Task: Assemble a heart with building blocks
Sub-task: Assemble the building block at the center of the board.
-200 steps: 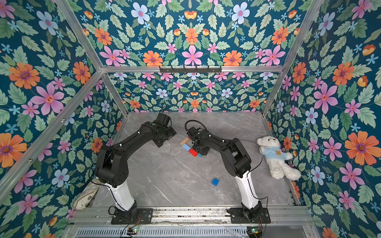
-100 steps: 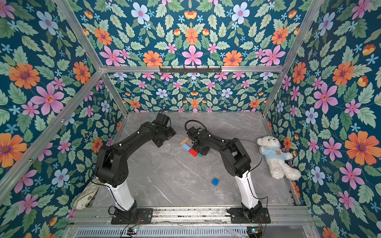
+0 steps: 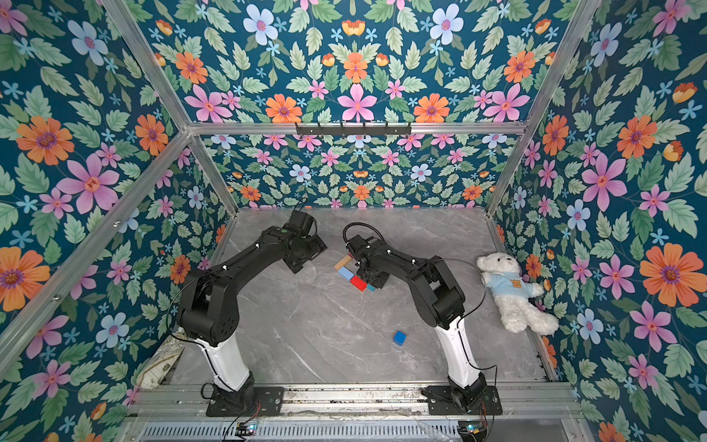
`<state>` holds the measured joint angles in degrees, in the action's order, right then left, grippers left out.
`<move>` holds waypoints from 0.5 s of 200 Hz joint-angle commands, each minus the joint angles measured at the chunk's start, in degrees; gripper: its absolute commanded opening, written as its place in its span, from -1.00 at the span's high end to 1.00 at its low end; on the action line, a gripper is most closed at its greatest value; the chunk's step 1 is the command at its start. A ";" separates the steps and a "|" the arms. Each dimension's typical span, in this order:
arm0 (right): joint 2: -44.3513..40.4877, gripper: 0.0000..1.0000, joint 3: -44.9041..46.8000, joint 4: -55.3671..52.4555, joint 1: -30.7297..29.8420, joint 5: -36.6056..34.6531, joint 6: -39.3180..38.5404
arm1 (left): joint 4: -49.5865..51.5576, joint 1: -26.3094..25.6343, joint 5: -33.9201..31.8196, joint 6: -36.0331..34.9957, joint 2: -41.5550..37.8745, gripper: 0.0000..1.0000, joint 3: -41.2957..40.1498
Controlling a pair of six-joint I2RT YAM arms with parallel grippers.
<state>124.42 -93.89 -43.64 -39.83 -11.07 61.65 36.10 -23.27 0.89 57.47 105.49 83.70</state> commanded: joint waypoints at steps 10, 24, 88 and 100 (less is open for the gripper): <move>1.18 1.00 -0.37 -2.07 0.17 -0.18 1.32 | -0.25 0.32 0.34 -0.87 0.06 -0.93 -0.03; 1.34 1.00 -0.58 -2.15 0.09 -0.10 1.33 | -0.39 0.41 0.52 -0.95 0.15 -0.93 -0.03; 1.29 1.00 -0.34 -2.42 0.11 0.35 1.74 | -0.85 0.77 1.30 -1.15 0.50 -0.93 -0.21; 1.19 1.00 -0.09 -2.42 0.11 0.43 1.92 | -0.94 0.75 1.44 -1.14 0.66 -0.93 -0.21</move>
<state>125.03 -94.70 -44.27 -39.79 -11.60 61.95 35.46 -22.61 1.96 56.86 105.89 83.48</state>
